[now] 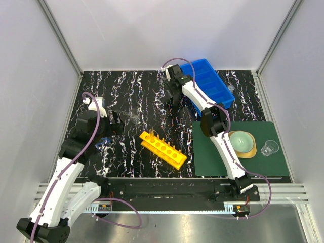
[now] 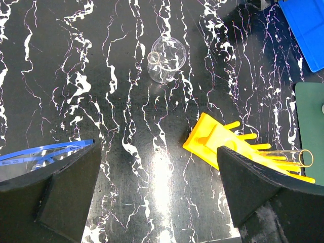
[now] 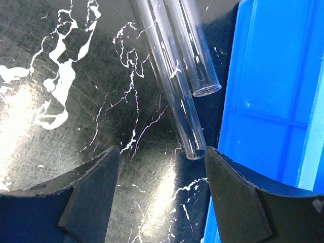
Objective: Organize the chemistry lab equipment
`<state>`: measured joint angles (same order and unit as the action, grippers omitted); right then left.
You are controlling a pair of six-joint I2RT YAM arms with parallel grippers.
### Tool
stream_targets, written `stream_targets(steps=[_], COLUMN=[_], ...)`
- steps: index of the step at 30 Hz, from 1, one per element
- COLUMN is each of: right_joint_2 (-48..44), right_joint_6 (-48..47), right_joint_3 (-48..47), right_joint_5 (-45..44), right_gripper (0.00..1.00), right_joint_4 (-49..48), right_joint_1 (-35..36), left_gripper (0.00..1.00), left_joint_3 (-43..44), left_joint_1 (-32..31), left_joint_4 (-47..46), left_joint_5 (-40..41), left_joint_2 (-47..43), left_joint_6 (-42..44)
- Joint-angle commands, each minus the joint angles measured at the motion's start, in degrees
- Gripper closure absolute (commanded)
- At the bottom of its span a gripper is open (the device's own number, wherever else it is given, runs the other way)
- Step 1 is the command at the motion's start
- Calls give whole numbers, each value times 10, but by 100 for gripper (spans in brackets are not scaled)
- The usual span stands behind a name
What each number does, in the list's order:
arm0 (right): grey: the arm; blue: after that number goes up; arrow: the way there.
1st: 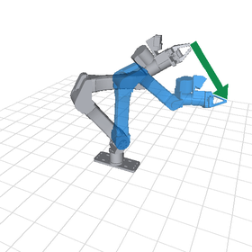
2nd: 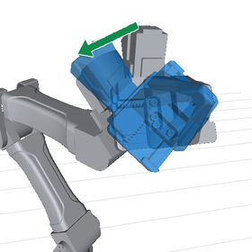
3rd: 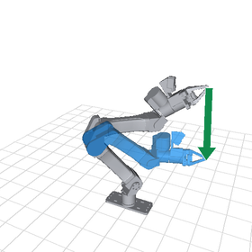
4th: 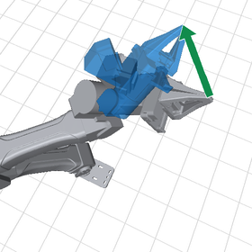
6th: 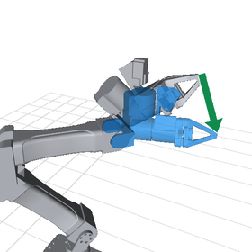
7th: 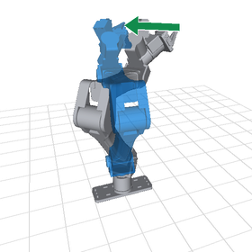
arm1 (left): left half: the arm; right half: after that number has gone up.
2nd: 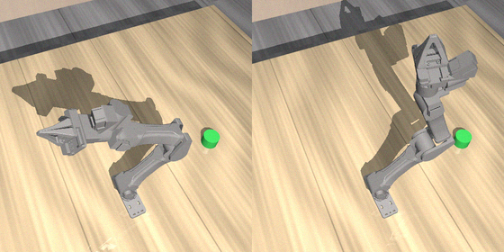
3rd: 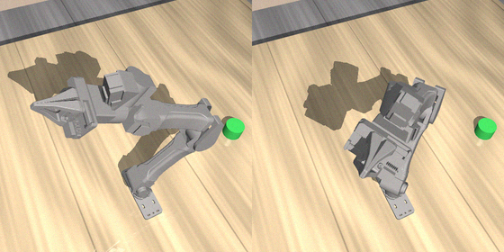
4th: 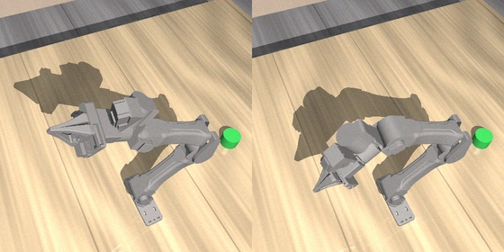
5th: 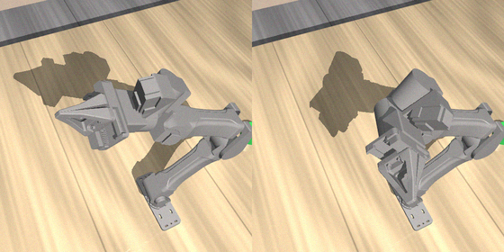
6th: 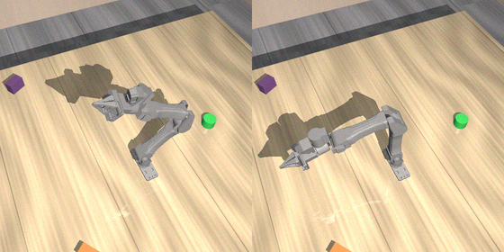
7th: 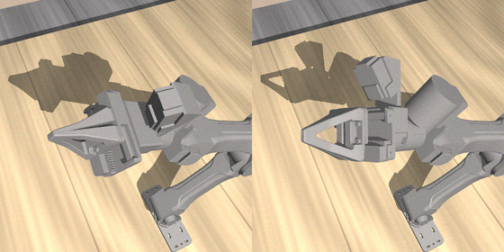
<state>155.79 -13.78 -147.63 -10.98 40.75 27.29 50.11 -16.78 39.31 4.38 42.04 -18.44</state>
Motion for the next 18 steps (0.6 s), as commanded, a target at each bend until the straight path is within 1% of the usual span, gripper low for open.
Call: stream_targets(steps=[1, 10, 14, 18], right_joint_2=[15, 13, 8, 8], right_joint_6=[16, 43, 49, 52], right_joint_3=[-24, -20, -7, -8], right_joint_5=[27, 70, 76, 70], right_gripper=[26, 28, 30, 35], right_joint_4=[-8, 6, 6, 5], right_joint_1=[-7, -7, -7, -7], left_gripper=[1, 1, 1, 1], left_joint_3=[2, 0, -1, -3], left_joint_1=[-2, -2, -2, -3], left_joint_4=[-27, -28, -27, -27], left_joint_5=[10, 12, 10, 9], left_joint_2=[1, 0, -2, -6], left_joint_6=[6, 7, 6, 6])
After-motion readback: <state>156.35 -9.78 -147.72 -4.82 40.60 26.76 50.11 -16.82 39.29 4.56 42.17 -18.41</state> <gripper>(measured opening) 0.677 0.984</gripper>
